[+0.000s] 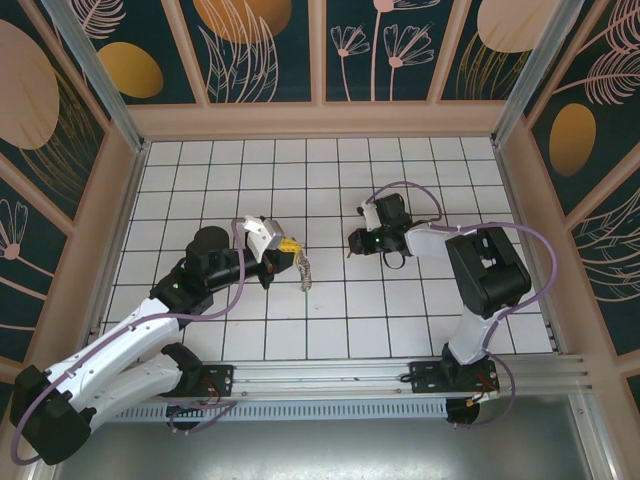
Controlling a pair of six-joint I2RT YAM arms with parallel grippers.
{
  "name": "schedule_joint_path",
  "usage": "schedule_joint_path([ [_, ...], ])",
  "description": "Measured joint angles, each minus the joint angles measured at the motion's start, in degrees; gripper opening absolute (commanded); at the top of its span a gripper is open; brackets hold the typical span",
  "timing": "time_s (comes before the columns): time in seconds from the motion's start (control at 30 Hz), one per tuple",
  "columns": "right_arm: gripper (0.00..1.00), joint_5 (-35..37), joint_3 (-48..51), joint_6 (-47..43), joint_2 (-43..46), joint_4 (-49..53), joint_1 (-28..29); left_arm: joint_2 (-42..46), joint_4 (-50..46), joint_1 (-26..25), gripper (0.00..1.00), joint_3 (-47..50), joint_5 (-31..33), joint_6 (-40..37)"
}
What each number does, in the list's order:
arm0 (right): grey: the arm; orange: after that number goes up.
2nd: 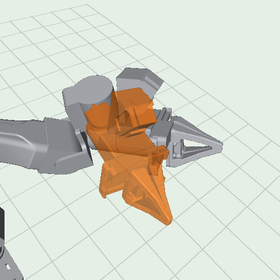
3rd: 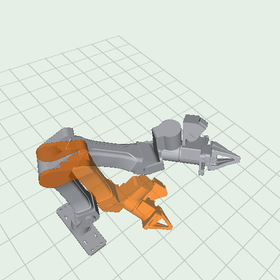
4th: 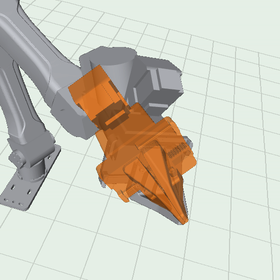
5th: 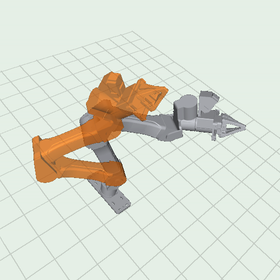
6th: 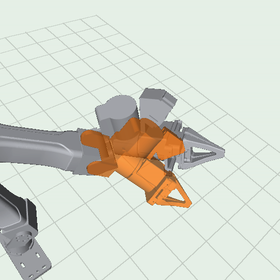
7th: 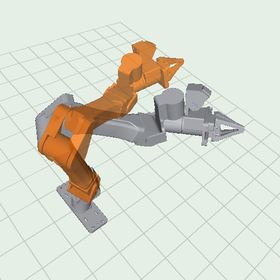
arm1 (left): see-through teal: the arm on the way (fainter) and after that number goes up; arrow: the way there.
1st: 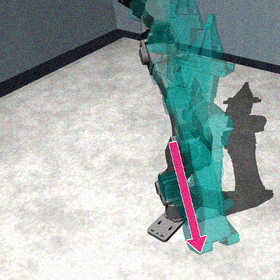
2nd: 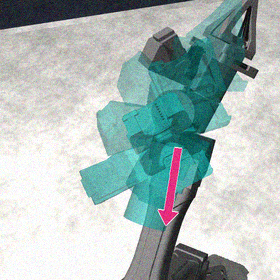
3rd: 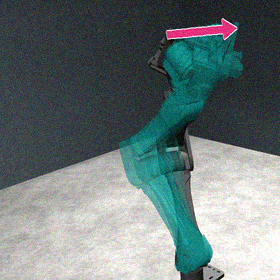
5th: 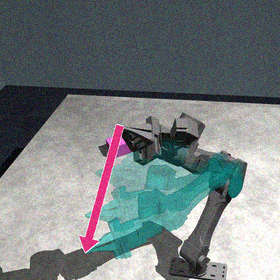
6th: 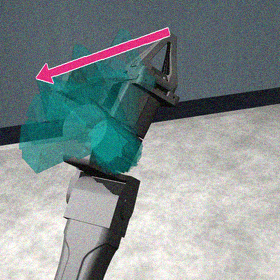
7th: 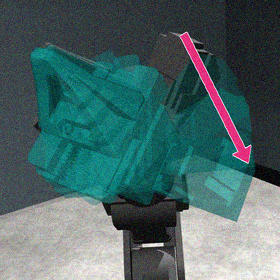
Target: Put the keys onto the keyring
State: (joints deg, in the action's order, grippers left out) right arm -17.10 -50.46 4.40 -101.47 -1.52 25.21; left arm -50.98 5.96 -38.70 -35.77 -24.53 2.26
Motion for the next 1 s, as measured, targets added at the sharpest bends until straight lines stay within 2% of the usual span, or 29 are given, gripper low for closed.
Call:
schedule_joint_path([
  [0.5, 0.25, -0.3, -0.7, 0.0, -1.7, -1.6, 0.0, 0.0, 0.0, 0.0, 0.00, 0.0, 0.0, 0.0],
  [0.83, 0.06, -0.6, -0.7, 0.5, -2.6, -4.1, 0.0, -0.3, 0.0, 0.0, 0.00, 0.0, 0.0, 0.0],
  [1.0, 0.00, -1.0, -0.9, 0.4, -2.4, -4.7, 0.0, -1.0, 0.0, 0.0, 0.00, 0.0, 0.0, 0.0],
])
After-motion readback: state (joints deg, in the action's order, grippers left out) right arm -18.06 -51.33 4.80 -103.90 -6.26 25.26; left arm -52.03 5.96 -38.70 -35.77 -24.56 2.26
